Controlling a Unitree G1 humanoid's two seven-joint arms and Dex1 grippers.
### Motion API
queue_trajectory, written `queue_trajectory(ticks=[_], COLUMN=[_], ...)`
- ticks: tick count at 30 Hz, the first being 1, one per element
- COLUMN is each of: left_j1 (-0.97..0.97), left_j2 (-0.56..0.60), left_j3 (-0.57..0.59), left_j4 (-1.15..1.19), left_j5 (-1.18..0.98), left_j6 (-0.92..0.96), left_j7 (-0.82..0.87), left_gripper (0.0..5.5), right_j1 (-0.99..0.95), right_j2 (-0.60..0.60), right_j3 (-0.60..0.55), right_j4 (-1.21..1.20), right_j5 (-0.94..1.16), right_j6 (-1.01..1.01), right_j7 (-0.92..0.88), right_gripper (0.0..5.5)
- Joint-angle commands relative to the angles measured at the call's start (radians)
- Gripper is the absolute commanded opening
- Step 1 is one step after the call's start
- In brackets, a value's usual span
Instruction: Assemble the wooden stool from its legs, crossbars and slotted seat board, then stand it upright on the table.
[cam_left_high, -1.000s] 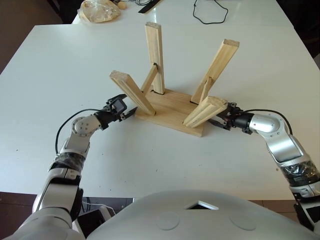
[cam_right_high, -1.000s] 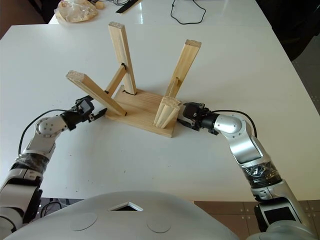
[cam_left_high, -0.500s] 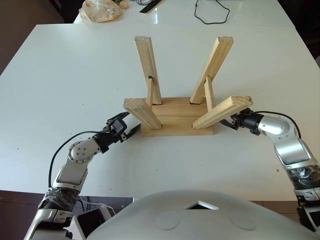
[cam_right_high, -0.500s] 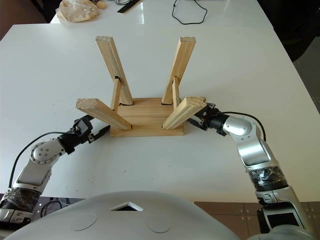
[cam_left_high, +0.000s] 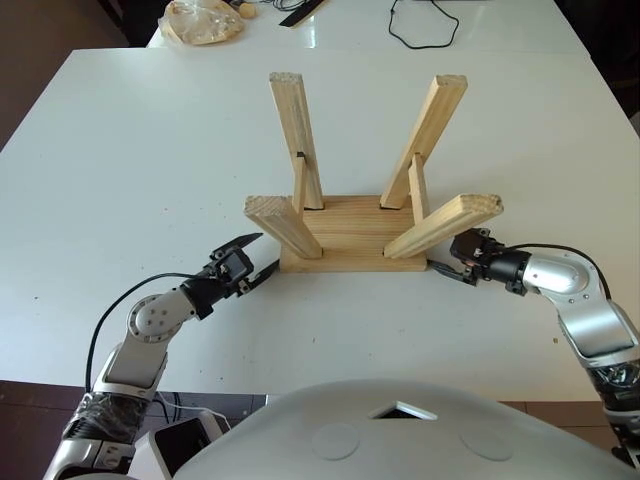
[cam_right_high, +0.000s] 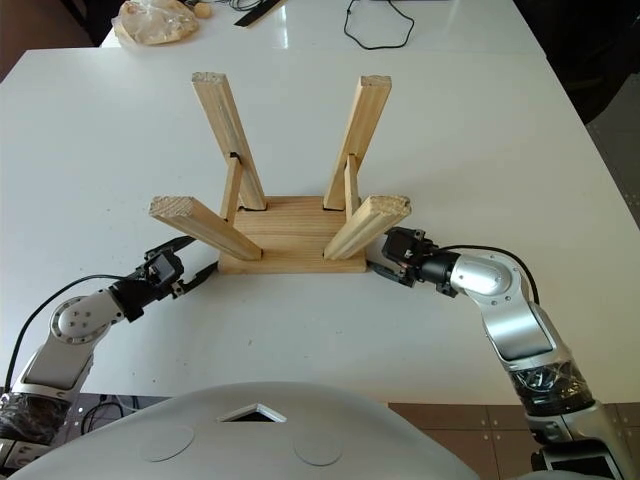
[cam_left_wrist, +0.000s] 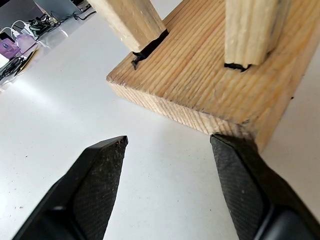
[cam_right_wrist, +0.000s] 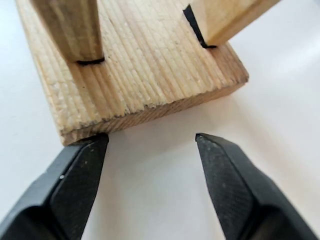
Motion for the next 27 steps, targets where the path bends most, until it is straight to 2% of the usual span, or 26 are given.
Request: queue_trajectory(ticks=[1,6,15,23,27], left_j1=[0.058,0.085,0.14,0.176,0.17], left_j2=[0.015,0.033,0.08,0.12,0.144], left_j3=[-0.06,-0.025,0.141,0.222,0.259], left_j4=[-0.083,-0.262,-0.471,-0.58,-0.563], left_j5=[0.021,-0.072,-0.277,-0.441,-0.491], left_j6=[0.048,0.156,0.344,0.485,0.549], left_j7=[-0.055,-0.068,-0.113,-0.184,-0.227], left_gripper=[3.08,3.08,3.08,3.08,3.08], right_j1=[0.022,0.038,0.138,0.151,0.156], right_j2=[-0.011,-0.025,-0.06,-0.087,-0.116], right_j3=[-0.005,-0.066,-0.139,-0.233,-0.268], right_j4=[-0.1,-0.2,-0.31,-0.393,-0.407], right_j5=[0.08,0.159,0.189,0.263,0.3], right_j6=[0.021,0.083,0.121,0.167,0.168], right_j7=[0.058,0.085,0.084,0.11,0.147], right_gripper=[3.26,3.26,3.26,3.26,3.26])
